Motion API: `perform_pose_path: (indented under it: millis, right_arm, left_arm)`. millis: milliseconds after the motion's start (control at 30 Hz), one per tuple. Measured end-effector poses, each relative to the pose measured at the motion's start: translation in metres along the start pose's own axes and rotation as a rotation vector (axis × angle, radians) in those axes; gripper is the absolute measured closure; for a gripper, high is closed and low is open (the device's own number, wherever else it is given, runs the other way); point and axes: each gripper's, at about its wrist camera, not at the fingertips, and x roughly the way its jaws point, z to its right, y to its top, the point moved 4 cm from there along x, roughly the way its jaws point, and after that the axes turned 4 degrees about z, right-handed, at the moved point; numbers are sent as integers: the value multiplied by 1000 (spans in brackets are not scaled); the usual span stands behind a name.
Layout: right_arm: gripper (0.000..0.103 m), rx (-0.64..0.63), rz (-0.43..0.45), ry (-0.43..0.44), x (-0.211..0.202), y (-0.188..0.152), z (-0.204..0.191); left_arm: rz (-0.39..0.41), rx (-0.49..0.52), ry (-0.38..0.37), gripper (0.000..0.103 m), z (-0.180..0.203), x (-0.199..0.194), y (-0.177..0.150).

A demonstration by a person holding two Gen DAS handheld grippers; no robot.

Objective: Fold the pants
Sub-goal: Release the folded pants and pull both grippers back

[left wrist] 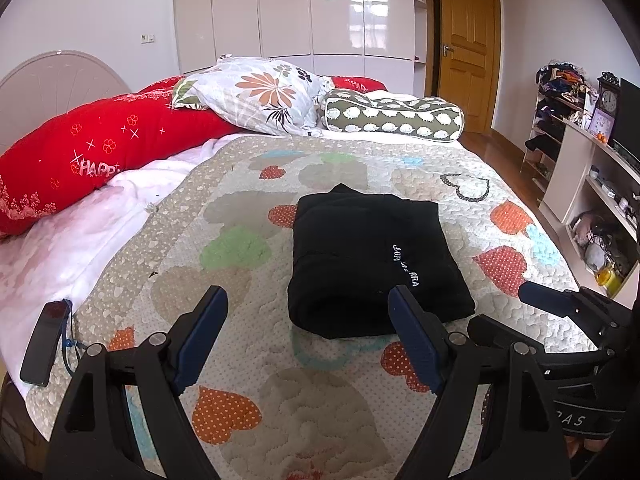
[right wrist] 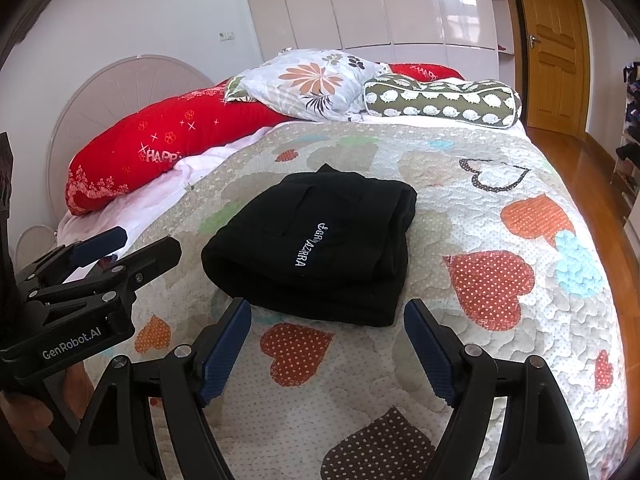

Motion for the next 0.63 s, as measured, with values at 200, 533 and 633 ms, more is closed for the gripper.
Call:
perform_pose_path:
  millis: [200,533,633]
  right_arm:
    - [22,3,-8,-2,4,-1,1]
    - [22,4,-17,-5,6,-2,3]
    - [22,4,-14,-4,5,-2,4]
  left_arm:
    - [-6,-2,-2,20,0,2,-1]
    - [1,11,-10,20,3,3,-3]
    - [4,15,-7,20,3,1,-2]
